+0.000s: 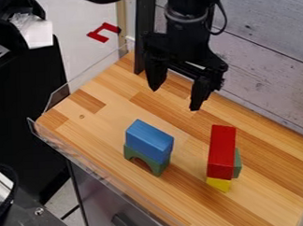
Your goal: Move the red ford
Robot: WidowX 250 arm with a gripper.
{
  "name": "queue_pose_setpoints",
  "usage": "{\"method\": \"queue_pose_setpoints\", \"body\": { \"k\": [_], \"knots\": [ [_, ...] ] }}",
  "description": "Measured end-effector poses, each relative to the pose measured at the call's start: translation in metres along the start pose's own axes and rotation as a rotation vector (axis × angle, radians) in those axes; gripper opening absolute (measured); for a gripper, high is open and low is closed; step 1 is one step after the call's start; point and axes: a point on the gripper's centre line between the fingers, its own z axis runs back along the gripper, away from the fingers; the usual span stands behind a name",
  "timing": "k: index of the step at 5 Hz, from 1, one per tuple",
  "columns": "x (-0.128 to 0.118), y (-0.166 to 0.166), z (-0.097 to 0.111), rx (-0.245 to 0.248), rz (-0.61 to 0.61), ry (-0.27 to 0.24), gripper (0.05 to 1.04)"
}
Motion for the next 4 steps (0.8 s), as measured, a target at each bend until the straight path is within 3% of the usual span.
{"method": "queue_pose_setpoints", "body": {
  "k": [1, 2, 4],
  "knots": [
    [-0.004, 0.0, -0.007, 0.003, 0.003, 0.029, 1.001],
    [-0.004, -0.002, -0.007, 0.002, 0.088, 0.028, 1.001],
    [-0.002, -0.013, 0.009, -0.004, 0.217, -0.041, 1.001]
  ]
}}
